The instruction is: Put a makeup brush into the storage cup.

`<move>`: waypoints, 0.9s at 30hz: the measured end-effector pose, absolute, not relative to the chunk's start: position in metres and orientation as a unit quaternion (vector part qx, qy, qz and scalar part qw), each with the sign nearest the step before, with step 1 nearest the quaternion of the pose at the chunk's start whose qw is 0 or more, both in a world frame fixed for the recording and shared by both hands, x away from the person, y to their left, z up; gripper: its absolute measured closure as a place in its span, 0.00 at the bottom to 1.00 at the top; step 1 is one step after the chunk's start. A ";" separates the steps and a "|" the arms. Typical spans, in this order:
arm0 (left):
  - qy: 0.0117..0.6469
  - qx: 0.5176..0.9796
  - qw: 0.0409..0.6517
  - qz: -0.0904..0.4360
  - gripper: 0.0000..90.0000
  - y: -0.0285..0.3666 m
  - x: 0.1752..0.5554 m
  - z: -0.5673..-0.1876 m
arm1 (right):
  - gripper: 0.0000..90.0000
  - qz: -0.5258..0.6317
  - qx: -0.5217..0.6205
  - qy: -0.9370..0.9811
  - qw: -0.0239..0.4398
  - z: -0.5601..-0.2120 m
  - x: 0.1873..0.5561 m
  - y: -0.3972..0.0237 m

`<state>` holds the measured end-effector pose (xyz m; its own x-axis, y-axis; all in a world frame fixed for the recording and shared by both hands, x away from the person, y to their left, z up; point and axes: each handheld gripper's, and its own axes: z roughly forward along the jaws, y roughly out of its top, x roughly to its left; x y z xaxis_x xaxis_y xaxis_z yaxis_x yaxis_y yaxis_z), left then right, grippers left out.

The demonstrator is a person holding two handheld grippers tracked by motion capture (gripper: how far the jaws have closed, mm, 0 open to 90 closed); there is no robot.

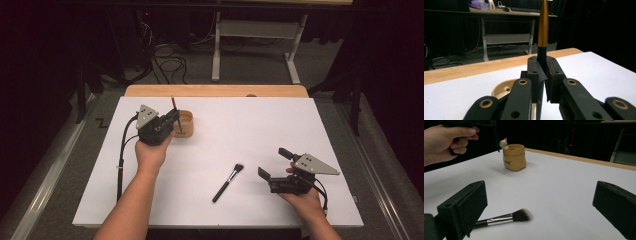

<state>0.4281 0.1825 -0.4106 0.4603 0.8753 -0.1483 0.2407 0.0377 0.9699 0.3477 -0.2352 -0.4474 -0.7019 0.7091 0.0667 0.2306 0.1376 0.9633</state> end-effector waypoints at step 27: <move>0.459 0.616 0.568 0.294 0.93 0.180 0.465 -0.398 | 0.00 0.577 0.324 0.722 0.204 -0.448 0.347 -0.236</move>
